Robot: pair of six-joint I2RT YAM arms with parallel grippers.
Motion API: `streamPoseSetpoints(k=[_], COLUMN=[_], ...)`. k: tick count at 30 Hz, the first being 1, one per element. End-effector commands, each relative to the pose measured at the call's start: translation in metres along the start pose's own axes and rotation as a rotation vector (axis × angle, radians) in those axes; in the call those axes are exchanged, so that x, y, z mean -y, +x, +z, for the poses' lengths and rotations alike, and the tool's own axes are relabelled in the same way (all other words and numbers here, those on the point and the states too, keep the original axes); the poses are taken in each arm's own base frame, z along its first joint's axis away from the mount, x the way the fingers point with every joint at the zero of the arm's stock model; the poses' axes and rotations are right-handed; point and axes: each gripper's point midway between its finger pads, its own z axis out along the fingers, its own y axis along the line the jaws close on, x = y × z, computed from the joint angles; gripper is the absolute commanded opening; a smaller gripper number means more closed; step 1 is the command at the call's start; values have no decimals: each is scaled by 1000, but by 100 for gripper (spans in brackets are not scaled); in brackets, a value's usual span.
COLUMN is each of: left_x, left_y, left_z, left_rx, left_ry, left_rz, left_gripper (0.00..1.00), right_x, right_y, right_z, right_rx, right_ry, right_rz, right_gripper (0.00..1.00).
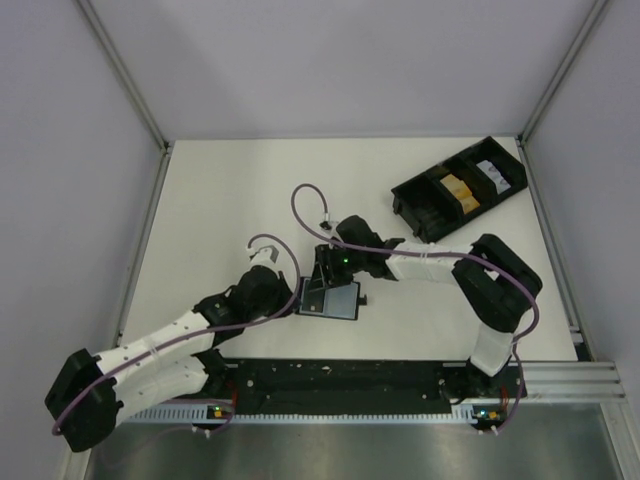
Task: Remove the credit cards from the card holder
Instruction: Remove the credit card from the card holder.
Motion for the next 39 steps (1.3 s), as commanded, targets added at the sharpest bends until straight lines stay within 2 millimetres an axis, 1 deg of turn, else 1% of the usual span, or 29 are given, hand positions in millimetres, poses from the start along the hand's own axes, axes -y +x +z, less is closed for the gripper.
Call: streamPoseSetpoints(k=[1, 5, 7, 9, 13, 16, 18, 26, 34, 36, 37, 39], left_x=[24, 36, 34, 29, 17, 4, -3, -23, -27, -28, -23, -24], left_y=[-23, -34, -37, -38, -38, -30, -22, 8, 20, 22, 18, 19], left_z=[-8, 0, 8, 18, 34, 45, 48, 51, 52, 52, 54, 54], left_rx=[46, 61, 62, 51, 43, 12, -10, -84, -131, -138, -121, -123], left_ry=[60, 70, 49, 22, -22, -57, -63, -91, -97, -99, -77, -77], left_rz=[32, 61, 76, 76, 68, 65, 60, 22, 9, 7, 3, 2], left_gripper=[6, 6, 6, 5, 3, 0, 0, 0, 0, 0, 0, 0], right_x=[-4, 8, 10, 12, 22, 27, 30, 32, 44, 47, 49, 54], right_y=[-23, -19, -17, -15, -10, -8, -4, -2, 3, 7, 8, 12], right_z=[-21, -26, -26, -24, -22, -19, -17, -14, -9, -7, -6, -4], right_rx=[110, 124, 130, 138, 151, 146, 139, 134, 103, 94, 89, 80], right_ry=[6, 16, 12, 8, 27, 22, 21, 21, 74, 87, 92, 109], right_rz=[-5, 33, 55, 80, 114, 127, 134, 149, 183, 193, 199, 213], right_gripper=[43, 43, 42, 42, 41, 40, 40, 37, 34, 34, 33, 32])
